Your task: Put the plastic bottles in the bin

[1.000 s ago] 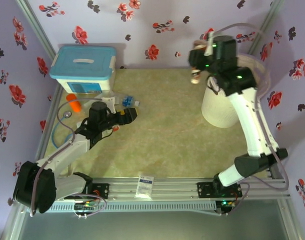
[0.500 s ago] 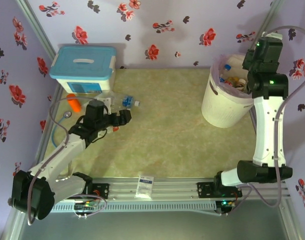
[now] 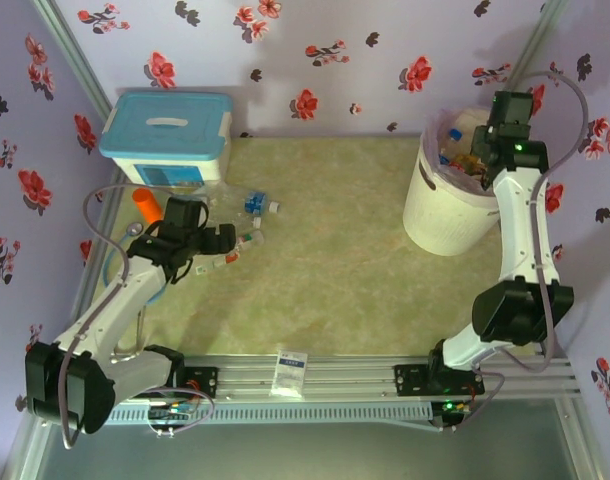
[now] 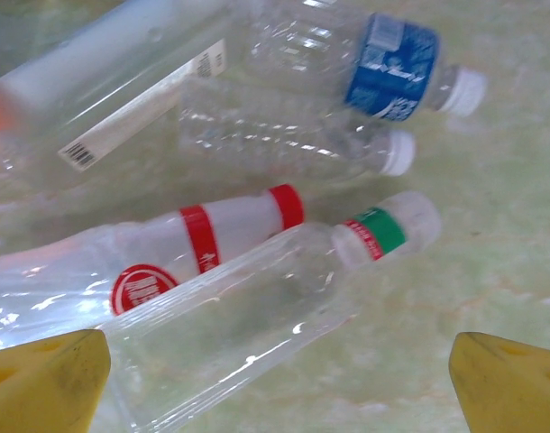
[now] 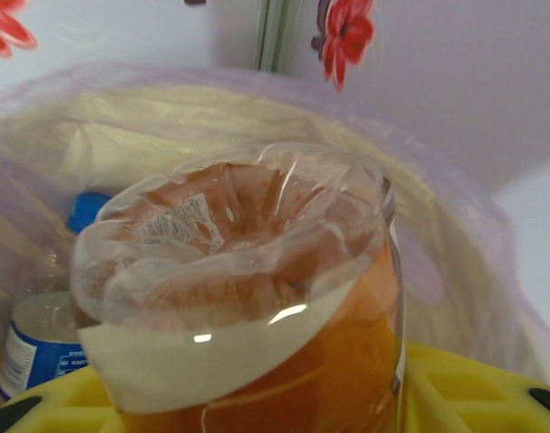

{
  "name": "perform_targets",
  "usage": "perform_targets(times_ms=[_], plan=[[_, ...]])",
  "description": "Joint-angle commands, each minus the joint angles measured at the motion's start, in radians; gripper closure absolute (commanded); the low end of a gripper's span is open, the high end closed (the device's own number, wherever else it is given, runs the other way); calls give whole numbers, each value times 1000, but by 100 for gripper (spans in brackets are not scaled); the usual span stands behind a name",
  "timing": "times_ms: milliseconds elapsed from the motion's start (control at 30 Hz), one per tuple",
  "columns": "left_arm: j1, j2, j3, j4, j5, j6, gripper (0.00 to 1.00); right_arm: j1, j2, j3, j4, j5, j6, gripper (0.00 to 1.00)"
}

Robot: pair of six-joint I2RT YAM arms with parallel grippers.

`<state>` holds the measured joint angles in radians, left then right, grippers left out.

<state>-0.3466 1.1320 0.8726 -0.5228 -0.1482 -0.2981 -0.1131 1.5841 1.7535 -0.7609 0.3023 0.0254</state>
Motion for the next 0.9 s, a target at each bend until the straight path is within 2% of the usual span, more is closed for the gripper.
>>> perform_targets(times_ms=[0, 267, 600, 867], plan=[[9, 24, 1, -48, -81, 46, 4, -15, 59, 59, -51, -56, -1, 54], [9, 86, -4, -46, -92, 69, 4, -32, 158, 120, -153, -47, -8, 44], [-2, 184, -2, -20, -90, 105, 0, -35, 146, 122, -160, -51, -5, 15], [-5, 246, 5, -14, -88, 114, 0, -31, 85, 154, -193, -88, 11, 7]])
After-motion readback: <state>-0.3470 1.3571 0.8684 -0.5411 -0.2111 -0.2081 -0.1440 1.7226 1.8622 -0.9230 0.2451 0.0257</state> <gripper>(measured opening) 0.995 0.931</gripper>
